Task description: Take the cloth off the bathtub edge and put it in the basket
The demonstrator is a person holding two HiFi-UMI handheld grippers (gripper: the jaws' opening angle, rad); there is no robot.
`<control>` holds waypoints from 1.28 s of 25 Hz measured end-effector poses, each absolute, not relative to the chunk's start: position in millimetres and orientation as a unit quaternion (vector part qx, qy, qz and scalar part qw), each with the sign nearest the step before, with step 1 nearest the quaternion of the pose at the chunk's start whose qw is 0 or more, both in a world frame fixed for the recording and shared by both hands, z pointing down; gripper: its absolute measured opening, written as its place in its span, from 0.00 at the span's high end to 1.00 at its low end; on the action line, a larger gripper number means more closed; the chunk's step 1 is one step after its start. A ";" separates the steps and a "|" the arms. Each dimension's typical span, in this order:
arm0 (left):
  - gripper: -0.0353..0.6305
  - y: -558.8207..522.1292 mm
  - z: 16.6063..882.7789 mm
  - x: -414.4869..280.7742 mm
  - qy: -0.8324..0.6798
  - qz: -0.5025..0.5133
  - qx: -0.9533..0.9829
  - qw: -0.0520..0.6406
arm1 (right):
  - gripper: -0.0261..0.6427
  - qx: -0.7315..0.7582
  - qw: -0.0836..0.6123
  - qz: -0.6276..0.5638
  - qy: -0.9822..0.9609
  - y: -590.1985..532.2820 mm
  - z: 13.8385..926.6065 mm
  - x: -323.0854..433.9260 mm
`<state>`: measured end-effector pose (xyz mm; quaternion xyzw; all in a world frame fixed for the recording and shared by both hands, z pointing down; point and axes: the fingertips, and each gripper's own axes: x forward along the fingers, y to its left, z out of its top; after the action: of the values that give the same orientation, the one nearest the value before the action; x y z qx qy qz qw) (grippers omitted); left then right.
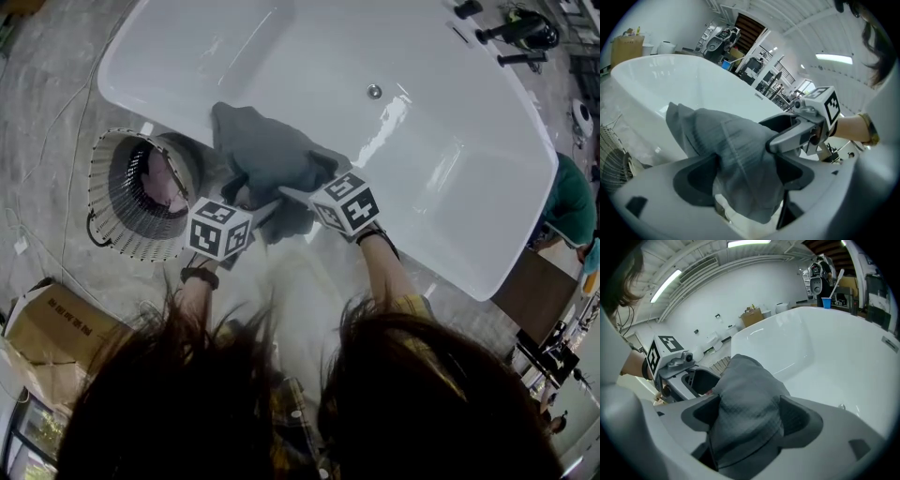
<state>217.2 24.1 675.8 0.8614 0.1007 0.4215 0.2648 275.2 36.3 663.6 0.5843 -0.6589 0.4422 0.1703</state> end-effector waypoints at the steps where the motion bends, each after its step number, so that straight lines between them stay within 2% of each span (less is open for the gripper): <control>1: 0.39 24.8 677.4 218.9 0.104 0.424 0.861 0.262 | 0.37 0.581 0.170 0.447 -0.659 36.5 666.0 275.7; 12: 0.39 26.5 680.9 222.6 0.123 0.431 0.855 0.261 | 0.38 0.543 0.139 0.506 -0.656 37.1 677.1 272.5; 23: 0.42 30.2 677.0 228.4 0.086 0.411 0.864 0.278 | 0.57 0.526 0.143 0.499 -0.674 38.1 666.1 270.2; 29: 0.55 25.2 670.8 230.2 0.033 0.382 0.861 0.334 | 0.70 0.534 0.138 0.489 -0.676 36.1 655.0 271.3; 32: 0.59 27.9 667.2 229.9 0.025 0.377 0.863 0.336 | 0.73 0.545 0.130 0.482 -0.673 38.5 650.2 268.9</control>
<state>229.9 27.9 667.2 0.8626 0.0254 0.3772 0.3361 268.9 38.5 650.2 0.5454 -0.6732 0.4821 0.1300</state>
